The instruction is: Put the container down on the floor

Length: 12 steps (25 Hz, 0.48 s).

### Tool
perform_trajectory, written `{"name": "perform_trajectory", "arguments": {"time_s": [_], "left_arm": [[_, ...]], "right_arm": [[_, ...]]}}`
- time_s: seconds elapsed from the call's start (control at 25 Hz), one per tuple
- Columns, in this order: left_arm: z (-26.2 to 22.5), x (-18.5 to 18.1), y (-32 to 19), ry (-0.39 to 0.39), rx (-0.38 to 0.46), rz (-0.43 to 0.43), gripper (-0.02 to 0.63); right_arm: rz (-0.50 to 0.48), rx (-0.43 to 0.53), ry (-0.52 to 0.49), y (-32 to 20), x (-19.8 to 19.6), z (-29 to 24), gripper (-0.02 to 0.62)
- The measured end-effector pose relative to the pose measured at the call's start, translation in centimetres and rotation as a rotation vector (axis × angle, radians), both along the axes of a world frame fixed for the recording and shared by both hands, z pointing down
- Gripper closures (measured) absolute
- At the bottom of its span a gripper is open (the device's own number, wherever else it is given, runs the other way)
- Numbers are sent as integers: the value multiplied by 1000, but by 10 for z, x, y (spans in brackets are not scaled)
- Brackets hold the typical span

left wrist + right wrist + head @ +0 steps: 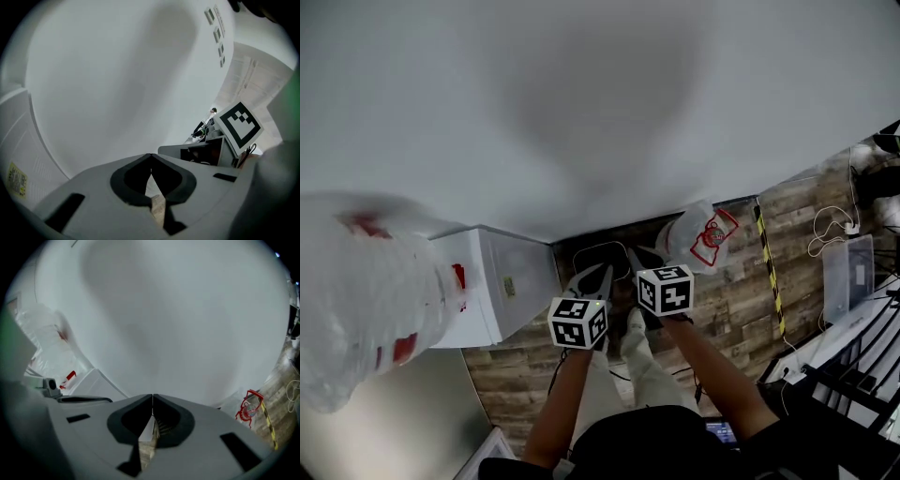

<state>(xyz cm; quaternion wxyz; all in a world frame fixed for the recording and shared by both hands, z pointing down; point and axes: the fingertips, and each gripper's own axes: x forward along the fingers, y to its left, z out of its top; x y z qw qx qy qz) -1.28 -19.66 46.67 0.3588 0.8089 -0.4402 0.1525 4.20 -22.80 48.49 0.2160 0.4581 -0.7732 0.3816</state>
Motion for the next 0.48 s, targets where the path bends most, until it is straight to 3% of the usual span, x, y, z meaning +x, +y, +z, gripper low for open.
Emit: {"name": "perform_trajectory", "arguments": {"time_s": [0.32,0.48], "left_arm": [[-68,0,-16,10,88,-13,589],[-102,2,-19,-44,157,21,589]], "right_arm": [[-20,107,-18,-16,1,-74,563],[-11,184,-59,-22,-2,-118,563]]}}
